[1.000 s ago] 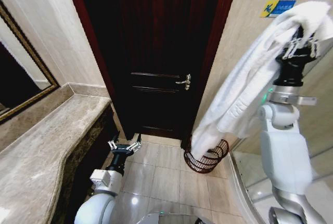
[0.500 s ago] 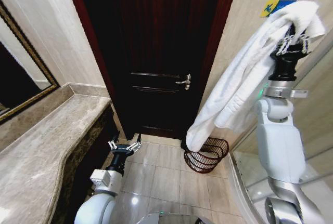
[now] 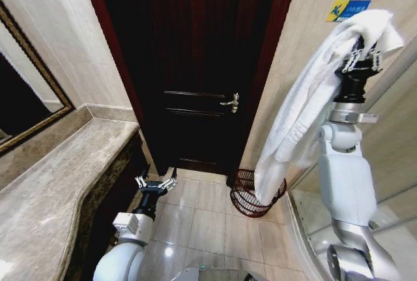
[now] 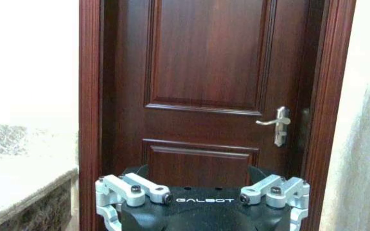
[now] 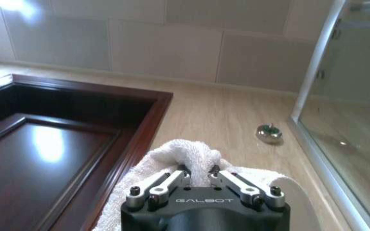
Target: Discard the used towel into the hamper.
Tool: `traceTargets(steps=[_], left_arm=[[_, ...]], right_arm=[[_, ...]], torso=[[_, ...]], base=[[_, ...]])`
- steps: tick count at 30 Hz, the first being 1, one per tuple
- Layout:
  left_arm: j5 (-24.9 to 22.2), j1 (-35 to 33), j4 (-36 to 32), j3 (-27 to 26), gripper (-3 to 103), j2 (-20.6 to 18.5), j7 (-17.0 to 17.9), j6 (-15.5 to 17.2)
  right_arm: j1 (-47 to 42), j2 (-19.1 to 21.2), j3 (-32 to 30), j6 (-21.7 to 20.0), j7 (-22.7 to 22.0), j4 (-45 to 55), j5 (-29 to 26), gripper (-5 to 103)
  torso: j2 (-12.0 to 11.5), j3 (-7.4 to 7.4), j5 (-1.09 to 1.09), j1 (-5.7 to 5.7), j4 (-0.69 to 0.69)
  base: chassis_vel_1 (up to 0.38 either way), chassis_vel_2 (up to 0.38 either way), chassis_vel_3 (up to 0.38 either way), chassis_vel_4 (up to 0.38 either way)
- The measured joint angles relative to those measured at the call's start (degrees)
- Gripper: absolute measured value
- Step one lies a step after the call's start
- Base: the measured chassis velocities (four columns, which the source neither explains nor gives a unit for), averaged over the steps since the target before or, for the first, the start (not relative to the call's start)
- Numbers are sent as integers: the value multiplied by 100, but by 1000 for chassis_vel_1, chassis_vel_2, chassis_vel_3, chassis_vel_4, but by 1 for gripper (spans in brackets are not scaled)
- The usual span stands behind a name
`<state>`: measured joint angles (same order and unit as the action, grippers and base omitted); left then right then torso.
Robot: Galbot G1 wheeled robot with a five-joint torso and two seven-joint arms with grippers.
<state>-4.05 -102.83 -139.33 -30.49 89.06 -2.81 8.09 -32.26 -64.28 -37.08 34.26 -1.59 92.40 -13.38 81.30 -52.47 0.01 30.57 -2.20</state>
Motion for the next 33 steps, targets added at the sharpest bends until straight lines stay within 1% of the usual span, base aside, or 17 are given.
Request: traceTargets(steps=[10,16,25,33], left_arm=[[0,0,0,0,100,0,0,0],[0,0,0,0,100,0,0,0],[0,0,0,0,100,0,0,0],[0,0,0,0,100,0,0,0]], right_arm=[[572,-68,18,293,98,-911,231,11],[746,-88,-49,345,133,-1171,344,11],[612,-82,-154,353,142,-1186,347,11],[92,-105,-328,373,147,-879,310,11]], torso=[[0,0,-1,0,0],[0,0,-1,0,-1],[0,0,-1,0,0],[0,0,-1,-1,0]], base=[[0,0,0,0],[0,0,0,0],[0,0,0,0],[0,0,0,0]])
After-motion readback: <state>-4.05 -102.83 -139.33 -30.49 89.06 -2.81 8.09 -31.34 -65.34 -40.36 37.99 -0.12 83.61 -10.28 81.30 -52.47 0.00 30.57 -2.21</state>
